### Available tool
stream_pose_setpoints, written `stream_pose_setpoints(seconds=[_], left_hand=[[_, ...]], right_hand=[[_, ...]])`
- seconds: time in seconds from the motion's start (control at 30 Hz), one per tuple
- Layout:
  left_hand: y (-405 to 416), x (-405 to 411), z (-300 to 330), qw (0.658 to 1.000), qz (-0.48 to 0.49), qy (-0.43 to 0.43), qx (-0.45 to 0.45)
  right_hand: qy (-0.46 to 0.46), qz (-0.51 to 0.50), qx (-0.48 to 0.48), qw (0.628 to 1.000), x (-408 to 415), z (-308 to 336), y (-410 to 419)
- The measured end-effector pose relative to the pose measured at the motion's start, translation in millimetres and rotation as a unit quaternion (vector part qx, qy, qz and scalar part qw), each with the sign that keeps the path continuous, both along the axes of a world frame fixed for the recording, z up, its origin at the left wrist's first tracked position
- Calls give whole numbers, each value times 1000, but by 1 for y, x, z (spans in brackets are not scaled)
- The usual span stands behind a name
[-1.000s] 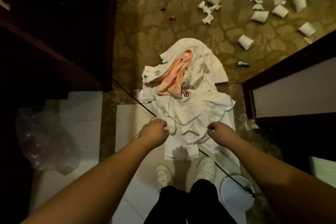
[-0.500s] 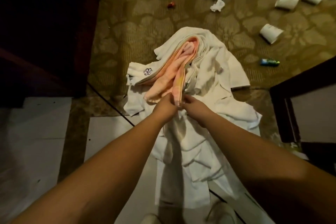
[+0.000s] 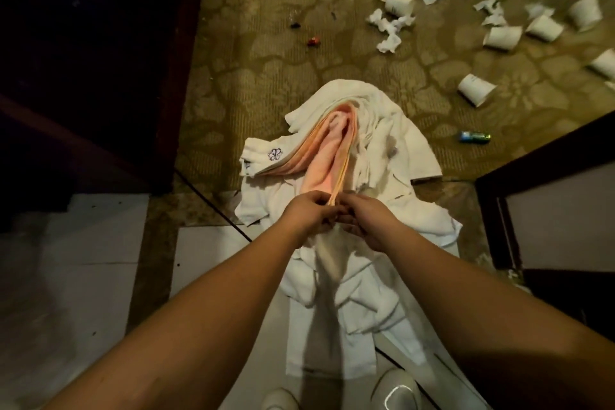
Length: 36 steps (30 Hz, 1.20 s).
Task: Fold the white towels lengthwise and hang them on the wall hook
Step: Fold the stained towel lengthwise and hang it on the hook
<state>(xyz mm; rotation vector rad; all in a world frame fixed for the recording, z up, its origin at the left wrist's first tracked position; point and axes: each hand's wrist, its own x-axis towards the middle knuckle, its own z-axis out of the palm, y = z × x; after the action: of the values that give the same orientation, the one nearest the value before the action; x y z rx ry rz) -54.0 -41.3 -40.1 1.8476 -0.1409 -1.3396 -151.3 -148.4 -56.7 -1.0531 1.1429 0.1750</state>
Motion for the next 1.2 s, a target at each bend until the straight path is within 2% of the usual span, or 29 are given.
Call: stream_pose_setpoints(seconds=[0.27,0.47,0.63,0.73,0.9,1.07,1.2], left_hand=[[40,-16,134,999,3,46,-7],[75,-38,257,996,42,78,-10],[112,-46,374,983,142,103,-53],[149,-42,446,967,223,95,-74],[230,-38,538,949,309,11,-61],[307,-58,593,936,335,-11,-106],[362,-95,628,896,398,7,-195]], right_hand=[[51,91,7,994,-13,152,25],[104,137,6,985,-18,287,58],[70,165,15,984,-31,408,84],[50,149,-24,987,-39,479,88],[38,104,-154,982,-66,571,81],[-33,25,-160,986,-94,627,87],[-87,3,-132,987,-122,655,100]])
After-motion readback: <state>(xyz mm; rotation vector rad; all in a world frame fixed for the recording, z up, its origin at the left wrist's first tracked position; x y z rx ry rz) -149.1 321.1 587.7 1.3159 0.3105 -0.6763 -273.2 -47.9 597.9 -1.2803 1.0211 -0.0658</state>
